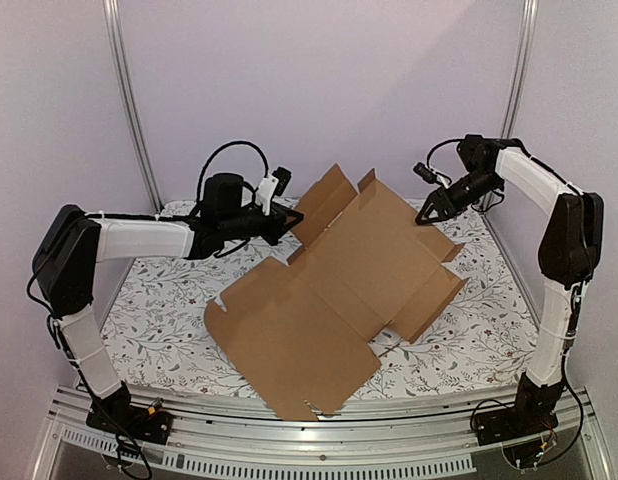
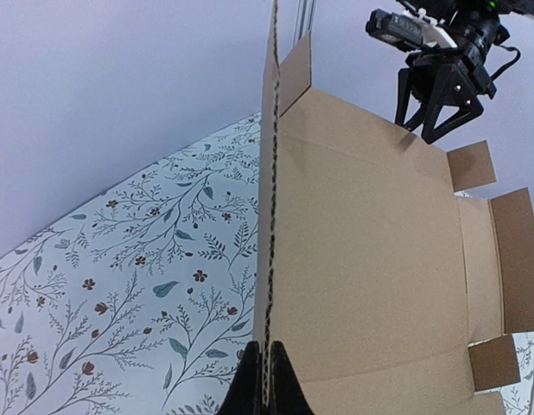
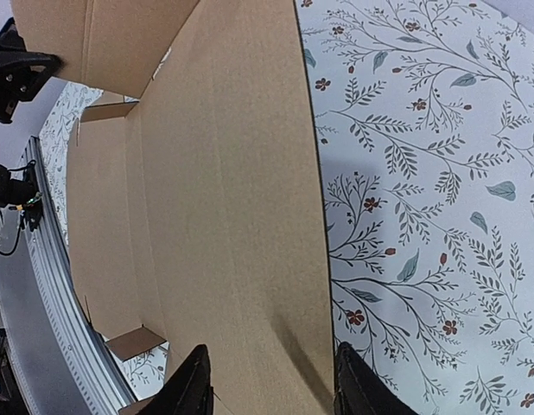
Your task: Fold the paper box
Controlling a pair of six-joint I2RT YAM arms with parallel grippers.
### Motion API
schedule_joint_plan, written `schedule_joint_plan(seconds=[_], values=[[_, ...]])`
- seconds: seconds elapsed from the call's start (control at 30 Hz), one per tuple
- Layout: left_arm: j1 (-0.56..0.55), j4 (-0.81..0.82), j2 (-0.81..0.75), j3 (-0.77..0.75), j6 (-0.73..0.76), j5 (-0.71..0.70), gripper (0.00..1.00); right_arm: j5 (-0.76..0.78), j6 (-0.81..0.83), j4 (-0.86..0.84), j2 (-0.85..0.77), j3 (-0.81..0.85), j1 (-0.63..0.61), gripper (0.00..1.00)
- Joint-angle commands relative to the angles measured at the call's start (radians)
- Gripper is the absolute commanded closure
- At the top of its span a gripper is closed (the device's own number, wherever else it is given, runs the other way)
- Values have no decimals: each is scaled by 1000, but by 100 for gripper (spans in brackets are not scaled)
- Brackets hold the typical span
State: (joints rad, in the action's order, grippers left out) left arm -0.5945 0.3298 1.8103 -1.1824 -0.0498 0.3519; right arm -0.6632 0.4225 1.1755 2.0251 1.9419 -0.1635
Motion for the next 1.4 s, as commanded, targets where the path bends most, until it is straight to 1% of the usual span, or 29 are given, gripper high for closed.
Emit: schedule_joint_plan(seconds=[0.0, 0.1, 0.23, 0.37, 0.47, 0.53, 0.63, 0.73, 0.8, 0.83, 0.87, 0.9, 0.93, 1.0, 1.03, 1.07, 1.17, 1.23, 1.37], values=[[-11, 16, -18, -1, -23, 57, 100, 3, -12, 53, 0, 60, -4, 53], [-11, 7, -12, -12, -26, 60, 100, 22, 1, 66, -12, 67, 0, 51], [-11, -43, -3, -33, -12, 21, 100, 28, 16, 75, -20, 65, 3, 50], [-11, -8, -12, -16, -20, 27, 100, -2, 12, 104, -6, 66, 2, 49], [-11, 0, -16, -12, -25, 28, 100, -65, 37, 171, 41, 88, 2, 55], [-11, 3, -18, -10, -26, 24, 100, -99, 54, 207, 64, 94, 3, 63], [-11, 8, -19, -6, -29, 18, 100, -123, 68, 215, 71, 87, 2, 75], [-11, 15, -20, 0, -31, 14, 100, -117, 71, 213, 56, 83, 0, 84], [-11, 25, -19, 6, -36, 7, 100, -107, 74, 213, 46, 84, -6, 86], [-12, 27, -21, 8, -39, 6, 100, -97, 76, 215, 42, 83, -12, 89], [-11, 30, -19, 9, -41, 2, 100, -75, 80, 212, 37, 84, -18, 95], [-11, 25, -20, 9, -43, -1, 100, -55, 82, 207, 28, 84, -25, 97], [-12, 20, -20, 9, -44, -6, 95, -30, 82, 201, 22, 88, -31, 99], [-16, 2, -32, 10, -48, -34, 76, 40, 90, 203, 12, 124, -53, 100], [-20, -6, -42, 14, -48, -54, 68, 85, 103, 217, 14, 159, -68, 100], [-24, -17, -59, 17, -49, -80, 63, 130, 120, 243, 18, 198, -86, 100], [-25, -48, -134, 46, -90, -181, 53, 264, 186, 275, 39, 294, -147, 100], [-24, -51, -213, 126, -131, -231, 50, 340, 225, 273, 39, 310, -198, 100], [-24, 17, -417, 359, -220, -325, 47, 476, 292, 258, 28, 309, -300, 100]])
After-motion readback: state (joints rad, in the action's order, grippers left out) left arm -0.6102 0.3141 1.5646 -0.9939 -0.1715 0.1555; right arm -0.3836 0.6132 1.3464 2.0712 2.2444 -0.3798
